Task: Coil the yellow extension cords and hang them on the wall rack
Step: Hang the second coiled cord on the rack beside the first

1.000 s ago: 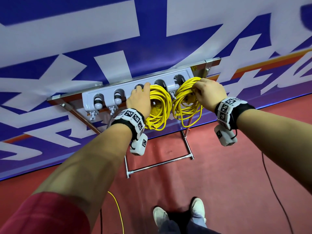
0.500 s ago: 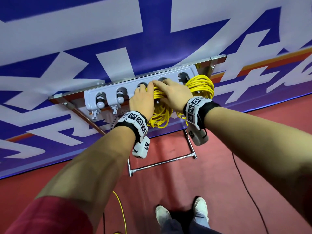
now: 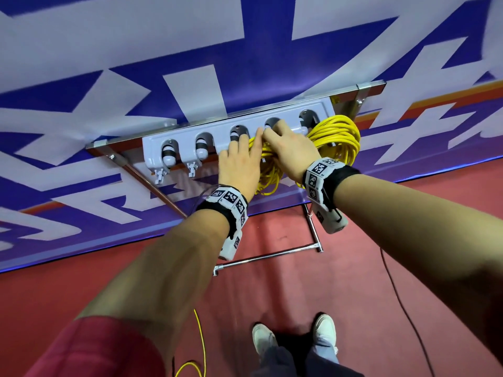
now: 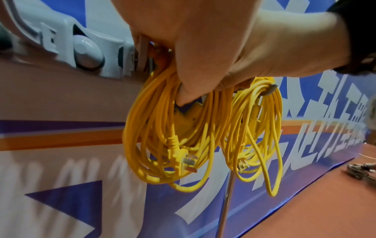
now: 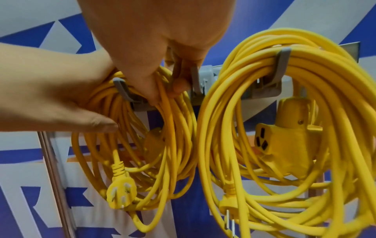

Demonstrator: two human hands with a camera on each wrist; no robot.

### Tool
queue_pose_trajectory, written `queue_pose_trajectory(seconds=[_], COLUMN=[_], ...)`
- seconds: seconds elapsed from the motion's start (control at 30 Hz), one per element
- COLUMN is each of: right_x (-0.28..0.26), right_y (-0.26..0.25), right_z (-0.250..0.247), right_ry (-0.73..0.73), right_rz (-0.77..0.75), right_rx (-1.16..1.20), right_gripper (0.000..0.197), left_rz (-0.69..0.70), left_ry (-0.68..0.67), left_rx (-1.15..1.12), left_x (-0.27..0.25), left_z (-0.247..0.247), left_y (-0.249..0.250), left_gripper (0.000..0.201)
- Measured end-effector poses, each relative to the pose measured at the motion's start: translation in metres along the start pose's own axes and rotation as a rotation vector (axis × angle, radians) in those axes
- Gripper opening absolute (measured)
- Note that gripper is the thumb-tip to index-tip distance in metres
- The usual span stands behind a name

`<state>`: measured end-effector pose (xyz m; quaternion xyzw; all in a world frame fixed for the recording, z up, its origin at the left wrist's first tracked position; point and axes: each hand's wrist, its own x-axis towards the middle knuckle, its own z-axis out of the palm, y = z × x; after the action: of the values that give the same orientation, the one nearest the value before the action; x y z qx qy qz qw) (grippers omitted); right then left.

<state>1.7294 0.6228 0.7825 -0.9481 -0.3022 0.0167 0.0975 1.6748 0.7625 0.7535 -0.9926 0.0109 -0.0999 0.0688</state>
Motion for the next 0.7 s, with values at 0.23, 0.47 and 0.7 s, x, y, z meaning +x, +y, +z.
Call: queue_pose_trajectory(seconds=[0.23, 0.47, 0.7], right_x=[-0.005, 0.005, 0.014], right_y=[0.014, 0.009, 0.003], right_z=[-0.001, -0.012, -0.011], right_ry=[0.017, 0.005, -0.051], right_rz=[-0.116, 0.015, 0.069], right_rx=[0.09, 0.126, 0.219], right_gripper=[0.044, 0.037, 0.042], left_rz=[0.057, 0.012, -0.088], left_ry=[-0.07, -0.091, -0.142], left_rx=[-0.142, -0.317, -0.295], left_x=[-0.003, 0.007, 0.015], left_z=[-0.006, -0.016, -0.021], left_y=[-0.011, -0.03, -0.026], left_gripper=[0.086, 0.068, 0.042])
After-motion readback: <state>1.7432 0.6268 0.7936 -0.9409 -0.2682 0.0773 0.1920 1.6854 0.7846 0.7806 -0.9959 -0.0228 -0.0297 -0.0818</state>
